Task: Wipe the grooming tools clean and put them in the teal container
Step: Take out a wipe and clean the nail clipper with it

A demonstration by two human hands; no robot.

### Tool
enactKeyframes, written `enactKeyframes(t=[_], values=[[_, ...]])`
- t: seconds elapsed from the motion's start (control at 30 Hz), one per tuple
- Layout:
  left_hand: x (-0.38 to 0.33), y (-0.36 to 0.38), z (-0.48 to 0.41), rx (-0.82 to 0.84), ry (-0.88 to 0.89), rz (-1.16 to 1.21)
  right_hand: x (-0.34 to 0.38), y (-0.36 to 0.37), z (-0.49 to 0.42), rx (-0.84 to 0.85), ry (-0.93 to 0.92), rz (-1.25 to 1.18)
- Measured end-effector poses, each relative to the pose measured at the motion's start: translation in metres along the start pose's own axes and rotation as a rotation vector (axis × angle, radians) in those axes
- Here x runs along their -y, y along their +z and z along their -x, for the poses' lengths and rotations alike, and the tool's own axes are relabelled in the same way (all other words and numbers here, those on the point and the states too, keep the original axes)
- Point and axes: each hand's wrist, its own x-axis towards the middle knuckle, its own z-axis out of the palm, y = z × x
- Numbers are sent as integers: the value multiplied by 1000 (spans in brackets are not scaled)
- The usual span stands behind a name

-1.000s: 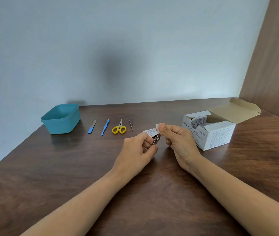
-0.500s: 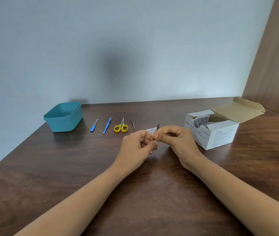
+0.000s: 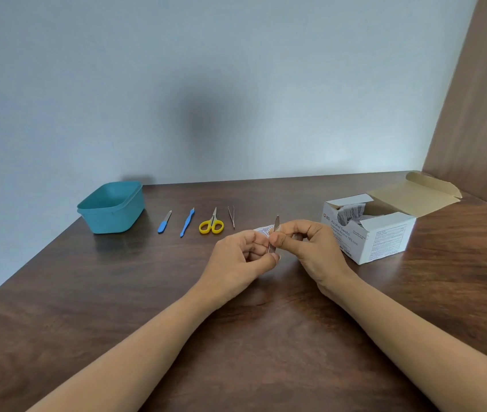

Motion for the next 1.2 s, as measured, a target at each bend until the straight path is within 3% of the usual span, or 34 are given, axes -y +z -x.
enactKeyframes(t=[0.53,0.9,1.2], values=[[-2,0,-1,-12,35,-16,-3,0,-1,-76,-142,44],[-6,1,2,-125,79,-153,-4,-1,-2,15,-14,-261],[-5,1,3,-170,63,-160,-10,-1,-3,2,-2,-238]])
